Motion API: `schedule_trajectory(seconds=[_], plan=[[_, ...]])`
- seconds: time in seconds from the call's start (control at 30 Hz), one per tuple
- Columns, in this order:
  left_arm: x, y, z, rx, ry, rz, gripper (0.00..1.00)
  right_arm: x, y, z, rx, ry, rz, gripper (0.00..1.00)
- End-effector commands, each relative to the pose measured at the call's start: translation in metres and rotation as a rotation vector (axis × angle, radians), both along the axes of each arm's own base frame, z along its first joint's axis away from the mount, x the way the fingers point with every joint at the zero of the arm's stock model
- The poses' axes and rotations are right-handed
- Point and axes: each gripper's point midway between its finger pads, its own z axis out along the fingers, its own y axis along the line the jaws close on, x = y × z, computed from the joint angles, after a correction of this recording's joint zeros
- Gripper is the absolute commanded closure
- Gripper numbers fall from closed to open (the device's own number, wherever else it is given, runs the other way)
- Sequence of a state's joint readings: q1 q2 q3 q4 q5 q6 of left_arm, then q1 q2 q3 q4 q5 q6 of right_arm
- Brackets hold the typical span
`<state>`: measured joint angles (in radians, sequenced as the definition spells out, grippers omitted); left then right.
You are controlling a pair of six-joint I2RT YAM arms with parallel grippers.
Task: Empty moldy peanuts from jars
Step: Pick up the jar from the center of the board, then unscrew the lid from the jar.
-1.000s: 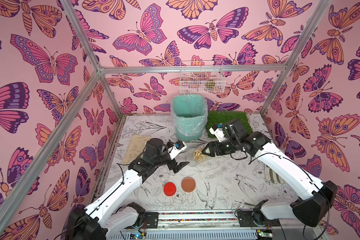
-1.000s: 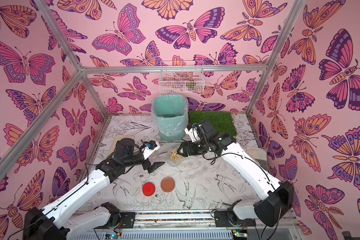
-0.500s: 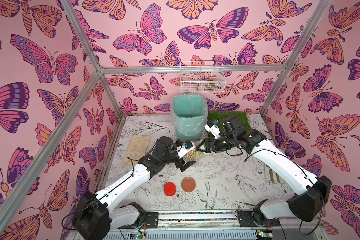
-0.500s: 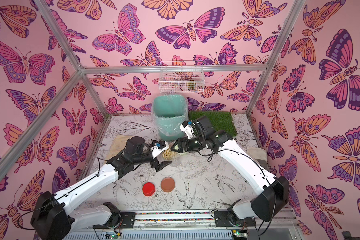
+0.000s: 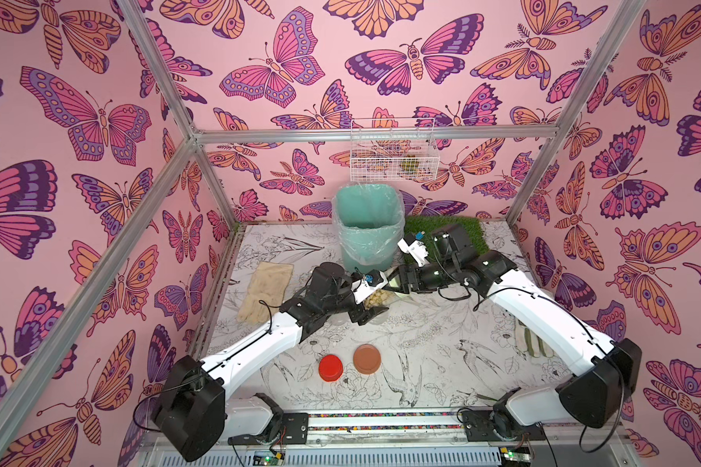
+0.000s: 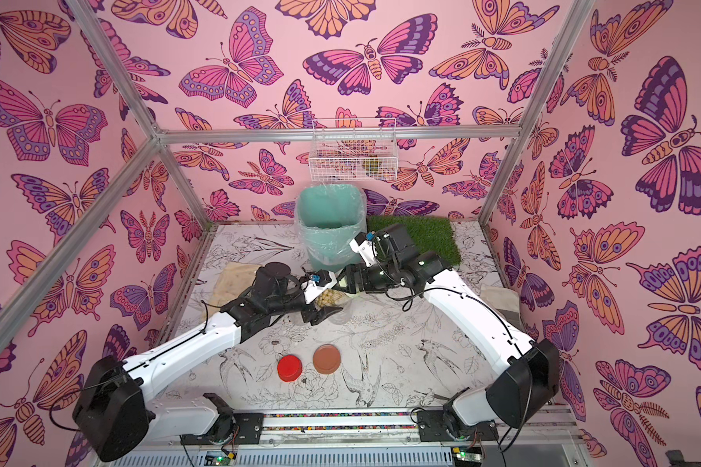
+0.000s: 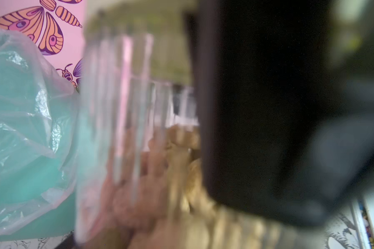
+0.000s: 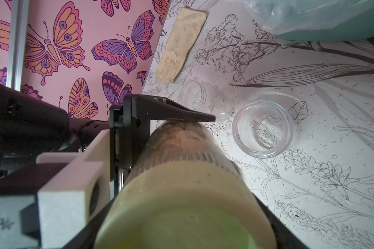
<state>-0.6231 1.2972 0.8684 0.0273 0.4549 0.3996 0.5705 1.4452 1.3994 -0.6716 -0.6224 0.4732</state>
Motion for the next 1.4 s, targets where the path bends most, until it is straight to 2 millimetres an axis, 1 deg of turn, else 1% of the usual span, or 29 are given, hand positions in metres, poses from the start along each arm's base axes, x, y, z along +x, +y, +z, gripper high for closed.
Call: schedule_trajectory(seconds=[0.0,0.07,0.1,0.13,0.17,0.2,0.23,0.27,0.3,0.33,0.37,0.4,0.47,0.57,0.77,0.83,0.87,0.97,1.0,1.03,1.07,1.13,1.2,1.27,1.3,1.33,1.37], plan=[[0.009,-0.003,0.018,-0.064,-0.049,0.033,0.41,-0.01,0.013,0.019,0.089,-0.013,0.067,1.0],[0.009,-0.003,0.022,-0.076,-0.059,0.034,0.63,-0.01,0.013,0.017,0.09,-0.015,0.069,1.0],[0.009,-0.003,0.022,-0.077,-0.061,0.037,0.73,-0.011,0.013,0.017,0.091,-0.017,0.071,0.97],[0.009,-0.003,0.023,-0.081,-0.063,0.037,0.86,-0.011,0.012,0.017,0.092,-0.024,0.068,0.86],[0.008,-0.004,0.023,-0.082,-0.06,0.032,1.0,-0.011,0.011,0.017,0.091,-0.034,0.066,0.67],[0.007,-0.004,0.022,-0.082,-0.058,0.028,1.0,-0.011,0.009,0.017,0.088,-0.039,0.066,0.46],[0.006,-0.004,0.021,-0.082,-0.054,0.02,1.0,-0.011,0.006,0.017,0.076,-0.048,0.06,0.33],[0.003,-0.005,0.018,-0.081,-0.052,0.005,1.0,-0.01,0.002,0.016,0.058,-0.06,0.049,0.24],[-0.003,-0.003,0.031,-0.104,-0.083,-0.009,1.0,-0.009,-0.002,0.015,0.041,-0.067,0.038,0.18],[-0.005,-0.002,0.031,-0.109,-0.083,-0.013,1.0,-0.007,-0.008,0.013,0.014,-0.081,0.02,0.12],[-0.006,-0.002,0.031,-0.113,-0.082,-0.012,1.0,-0.005,-0.013,0.011,-0.003,-0.088,0.007,0.09],[-0.006,-0.001,0.029,-0.111,-0.079,-0.012,1.0,-0.005,-0.017,0.012,-0.005,-0.088,0.001,0.0],[-0.008,-0.001,0.029,-0.114,-0.076,-0.014,1.0,-0.004,-0.021,0.013,-0.005,-0.092,-0.008,0.01],[-0.01,-0.002,0.03,-0.122,-0.069,-0.028,1.0,-0.007,-0.021,0.012,-0.006,-0.084,0.004,0.01],[-0.009,-0.003,0.028,-0.117,-0.062,-0.028,1.0,-0.006,-0.017,0.012,0.007,-0.074,0.019,0.12],[-0.008,-0.003,0.027,-0.117,-0.06,-0.027,1.0,-0.013,-0.014,0.014,0.029,-0.056,0.058,0.15],[-0.009,-0.004,0.027,-0.118,-0.056,-0.033,1.0,-0.015,-0.013,0.013,0.03,-0.055,0.071,0.19],[-0.015,-0.006,0.028,-0.122,-0.029,-0.068,1.0,-0.023,-0.012,0.014,0.031,-0.082,0.145,0.34],[-0.017,-0.006,0.028,-0.123,-0.015,-0.084,1.0,-0.025,-0.013,0.014,0.022,-0.118,0.178,0.46],[-0.02,-0.006,0.028,-0.126,-0.001,-0.101,1.0,-0.025,-0.016,0.013,0.004,-0.163,0.207,0.54],[-0.022,-0.006,0.028,-0.129,0.013,-0.115,1.0,-0.026,-0.018,0.011,-0.008,-0.196,0.234,0.58],[-0.026,-0.006,0.028,-0.133,0.045,-0.145,1.0,-0.033,-0.023,0.01,-0.033,-0.327,0.365,0.63],[-0.028,-0.004,0.029,-0.141,0.066,-0.164,1.0,-0.034,-0.028,0.004,-0.082,-0.46,0.445,0.64],[-0.03,-0.003,0.03,-0.146,0.08,-0.173,1.0,-0.028,-0.031,0.0,-0.127,-0.549,0.469,0.65],[-0.03,-0.003,0.03,-0.147,0.083,-0.175,1.0,-0.028,-0.031,0.003,-0.127,-0.575,0.485,0.63],[-0.031,-0.003,0.03,-0.148,0.086,-0.179,1.0,-0.028,-0.031,0.005,-0.128,-0.588,0.494,0.59],[-0.031,-0.003,0.031,-0.15,0.085,-0.181,1.0,-0.028,-0.031,0.007,-0.127,-0.595,0.497,0.51]])
